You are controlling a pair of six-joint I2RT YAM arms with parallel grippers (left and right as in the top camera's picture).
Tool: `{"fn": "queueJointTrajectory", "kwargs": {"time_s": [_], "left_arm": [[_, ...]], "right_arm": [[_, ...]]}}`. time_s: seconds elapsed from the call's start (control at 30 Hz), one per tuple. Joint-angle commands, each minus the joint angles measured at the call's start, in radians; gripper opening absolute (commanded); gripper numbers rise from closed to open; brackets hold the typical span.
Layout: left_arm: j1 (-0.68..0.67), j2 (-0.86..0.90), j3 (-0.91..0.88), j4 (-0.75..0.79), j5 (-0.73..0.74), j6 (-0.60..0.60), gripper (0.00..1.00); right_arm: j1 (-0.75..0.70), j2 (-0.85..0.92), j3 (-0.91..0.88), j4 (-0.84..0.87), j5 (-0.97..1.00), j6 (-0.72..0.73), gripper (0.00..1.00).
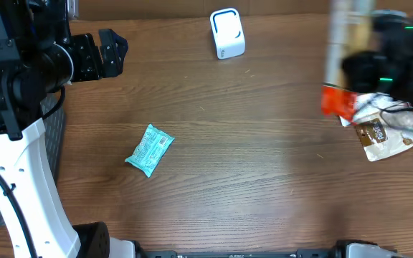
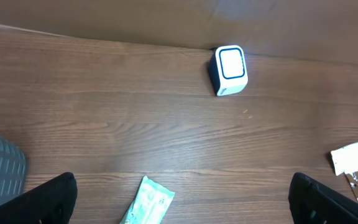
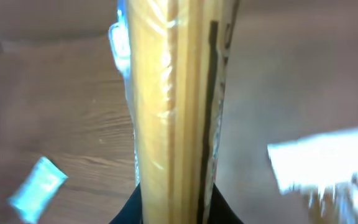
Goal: Scan the item barcode
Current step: 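Carry the spaghetti pack right and release it on the pile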
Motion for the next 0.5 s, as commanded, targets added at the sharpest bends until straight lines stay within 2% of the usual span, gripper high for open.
{"fn": "queueJointTrajectory", "kwargs": {"time_s": [0.0, 0.1, 0.2, 0.33, 0.47], "left_arm": [[0.01, 0.005, 0.014, 0.001, -0.002, 0.004, 1.0], [0.01, 0.005, 0.014, 0.001, -0.002, 0.004, 1.0], [0.01, 0.005, 0.014, 0.001, -0.002, 0.003, 1.0], [0.01, 0.005, 0.014, 0.001, -0.002, 0.003, 1.0], [0.01, 0.005, 0.014, 0.001, -0.002, 0.004, 0.99]], "right_arm": [[-0.208, 0.006, -0.011, -0.022, -0.296, 0.094, 0.04], [-0.378, 0.002, -0.109, 0.031, -0.296, 0.132, 0.04], [-0.5, 0.002, -0.255, 0.162, -0.329, 0.157, 0.04], [-0.577, 0.005, -0.466, 0.375, -0.334, 0.216, 0.04], [-0.587, 0.03, -0.633, 0.61, -0.334, 0.224, 0.04]]}}
